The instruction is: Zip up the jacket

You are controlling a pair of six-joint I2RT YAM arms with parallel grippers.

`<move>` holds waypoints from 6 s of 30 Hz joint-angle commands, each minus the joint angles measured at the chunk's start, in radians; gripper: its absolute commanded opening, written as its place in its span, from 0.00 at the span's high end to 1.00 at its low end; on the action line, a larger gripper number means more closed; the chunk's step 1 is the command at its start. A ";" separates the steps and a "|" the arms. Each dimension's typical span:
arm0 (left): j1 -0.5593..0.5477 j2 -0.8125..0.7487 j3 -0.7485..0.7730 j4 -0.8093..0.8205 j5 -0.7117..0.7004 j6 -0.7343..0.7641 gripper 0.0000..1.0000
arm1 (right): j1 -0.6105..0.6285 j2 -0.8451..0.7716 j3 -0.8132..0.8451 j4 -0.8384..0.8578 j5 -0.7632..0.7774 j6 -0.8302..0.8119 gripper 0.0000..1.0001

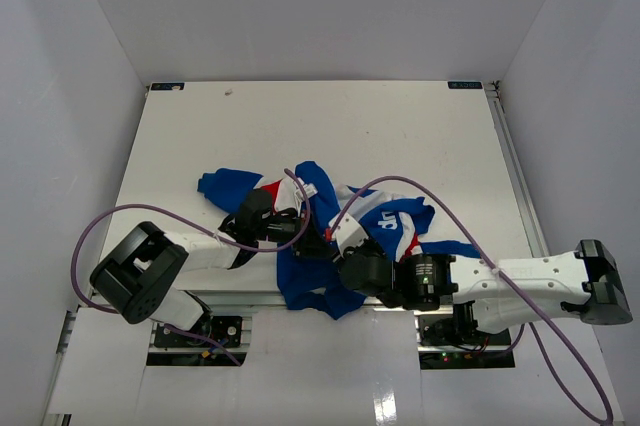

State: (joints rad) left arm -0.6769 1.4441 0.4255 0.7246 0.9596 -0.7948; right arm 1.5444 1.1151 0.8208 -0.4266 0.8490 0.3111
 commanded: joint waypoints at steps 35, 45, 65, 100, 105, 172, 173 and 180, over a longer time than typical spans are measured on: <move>0.009 -0.008 0.021 -0.001 0.019 -0.003 1.00 | 0.154 0.467 0.308 -0.440 0.249 0.684 0.46; 0.010 -0.008 0.021 0.002 0.022 -0.003 1.00 | 0.154 0.514 0.332 -0.492 0.273 0.726 0.50; 0.010 -0.005 0.018 0.007 0.026 -0.003 1.00 | 0.152 0.522 0.343 -0.558 0.295 0.775 0.70; 0.010 -0.001 0.021 0.004 0.033 0.004 1.00 | 0.152 0.520 0.371 -0.681 0.335 0.821 0.92; 0.010 0.001 0.019 0.007 0.035 0.009 1.00 | 0.152 0.511 0.370 -0.682 0.374 0.818 0.92; -0.003 -0.595 -0.021 -0.594 -0.315 0.114 1.00 | -0.872 0.491 0.359 0.547 -0.223 -0.182 0.92; -0.003 -0.607 -0.024 -0.606 -0.323 0.116 1.00 | -0.892 0.496 0.368 0.554 -0.227 -0.189 0.92; -0.003 -0.696 -0.021 -0.709 -0.454 0.136 1.00 | -1.061 0.548 0.422 0.555 -0.317 -0.190 0.92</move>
State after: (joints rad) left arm -0.6781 0.8088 0.4007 0.0961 0.5781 -0.6826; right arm 0.5647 1.6397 1.1847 0.0803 0.5883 0.1417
